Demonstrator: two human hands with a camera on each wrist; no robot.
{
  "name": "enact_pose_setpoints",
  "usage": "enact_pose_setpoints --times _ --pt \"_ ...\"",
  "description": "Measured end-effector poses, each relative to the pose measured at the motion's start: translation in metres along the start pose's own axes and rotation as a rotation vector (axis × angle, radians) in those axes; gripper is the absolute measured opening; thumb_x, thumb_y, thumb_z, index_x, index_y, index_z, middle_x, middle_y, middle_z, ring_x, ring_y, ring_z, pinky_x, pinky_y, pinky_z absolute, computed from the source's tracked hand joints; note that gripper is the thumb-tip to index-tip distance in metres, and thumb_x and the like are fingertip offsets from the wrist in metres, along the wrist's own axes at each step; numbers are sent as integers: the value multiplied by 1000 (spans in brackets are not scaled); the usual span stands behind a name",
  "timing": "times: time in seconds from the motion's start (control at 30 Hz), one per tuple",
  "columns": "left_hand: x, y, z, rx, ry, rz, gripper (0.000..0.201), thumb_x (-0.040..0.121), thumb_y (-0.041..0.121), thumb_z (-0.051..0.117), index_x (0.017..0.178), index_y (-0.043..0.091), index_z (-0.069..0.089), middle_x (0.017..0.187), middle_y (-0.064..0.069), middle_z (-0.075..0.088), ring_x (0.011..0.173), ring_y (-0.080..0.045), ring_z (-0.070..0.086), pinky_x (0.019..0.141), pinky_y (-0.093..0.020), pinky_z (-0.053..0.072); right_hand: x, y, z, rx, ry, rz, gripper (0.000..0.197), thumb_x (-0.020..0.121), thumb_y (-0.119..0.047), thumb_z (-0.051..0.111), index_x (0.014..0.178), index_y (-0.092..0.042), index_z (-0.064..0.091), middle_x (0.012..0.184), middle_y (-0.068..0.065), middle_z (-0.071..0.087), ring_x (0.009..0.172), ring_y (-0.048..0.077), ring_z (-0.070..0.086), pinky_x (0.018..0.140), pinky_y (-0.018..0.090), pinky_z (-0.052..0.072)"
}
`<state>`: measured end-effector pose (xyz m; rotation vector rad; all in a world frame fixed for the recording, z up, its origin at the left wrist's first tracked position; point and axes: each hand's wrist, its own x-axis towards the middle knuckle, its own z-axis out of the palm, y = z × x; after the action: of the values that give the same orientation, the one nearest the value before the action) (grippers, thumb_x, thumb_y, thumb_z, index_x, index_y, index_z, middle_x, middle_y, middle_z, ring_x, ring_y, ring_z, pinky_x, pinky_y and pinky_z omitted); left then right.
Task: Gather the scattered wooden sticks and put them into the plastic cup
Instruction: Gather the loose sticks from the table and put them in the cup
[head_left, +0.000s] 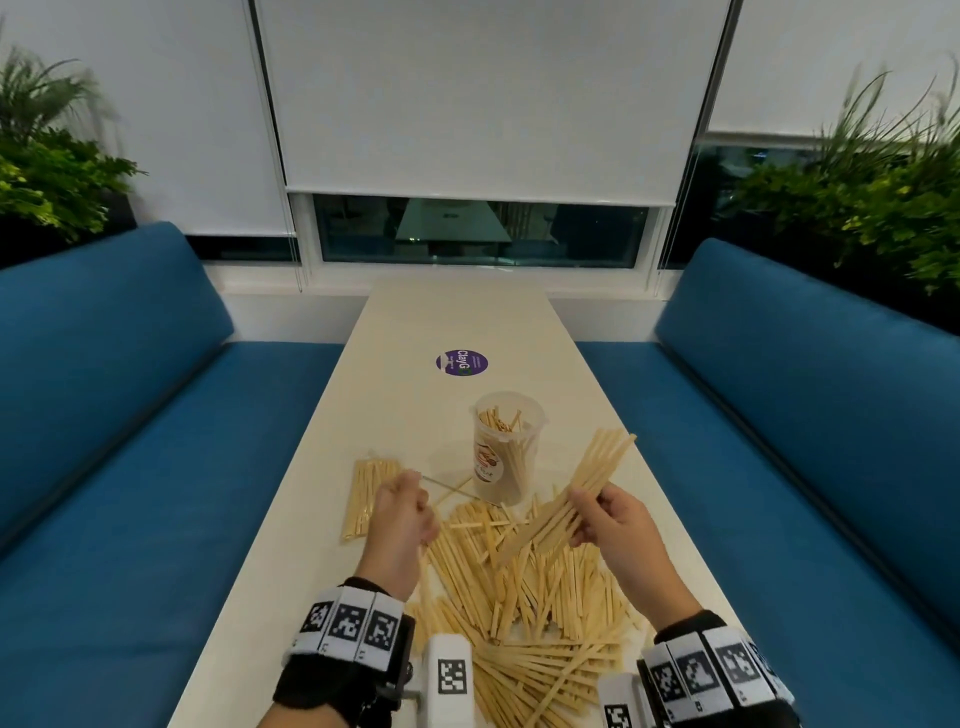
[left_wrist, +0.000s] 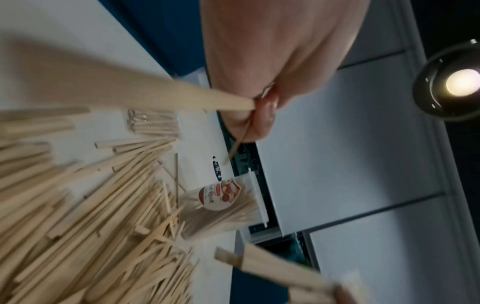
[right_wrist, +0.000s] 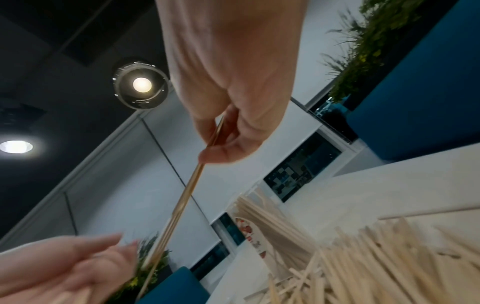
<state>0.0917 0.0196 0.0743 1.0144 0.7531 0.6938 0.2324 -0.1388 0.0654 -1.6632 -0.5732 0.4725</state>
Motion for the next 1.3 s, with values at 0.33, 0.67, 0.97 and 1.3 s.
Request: enact_pose_setpoints --times 0.33,0.67,0.97,1.3 --pt "-38 -32 32 219 -379 -222 40 85 47 58 108 15 54 74 -6 62 48 -11 54 45 -22 42 -29 -23 44 -368 -363 69 20 89 -10 52 73 -17 63 64 -1 65 54 9 61 58 22 52" --pt "-31 -48 20 -71 -11 -240 33 100 31 36 81 8 50 66 -7 52 59 -20 49 56 -32 40 -43 -15 63 -279 -243 -32 11 83 -21 68 91 -16 73 76 2 71 63 4 64 64 17 55" --pt "-35 -15 17 -44 78 318 24 101 31 27 84 20 39 66 3 39 58 -9 38 66 -22 36 -55 13 61 254 -267 679 51 92 -48 44 118 -4 46 107 14 61 96 26 62 82 32 54" --pt "-44 -33 20 141 -104 333 30 97 26 40 127 24 38 66 7 43 50 1 41 57 -14 41 -60 -7 64 587 -421 616 51 98 -37 39 121 7 52 87 14 62 77 20 64 80 33 57"
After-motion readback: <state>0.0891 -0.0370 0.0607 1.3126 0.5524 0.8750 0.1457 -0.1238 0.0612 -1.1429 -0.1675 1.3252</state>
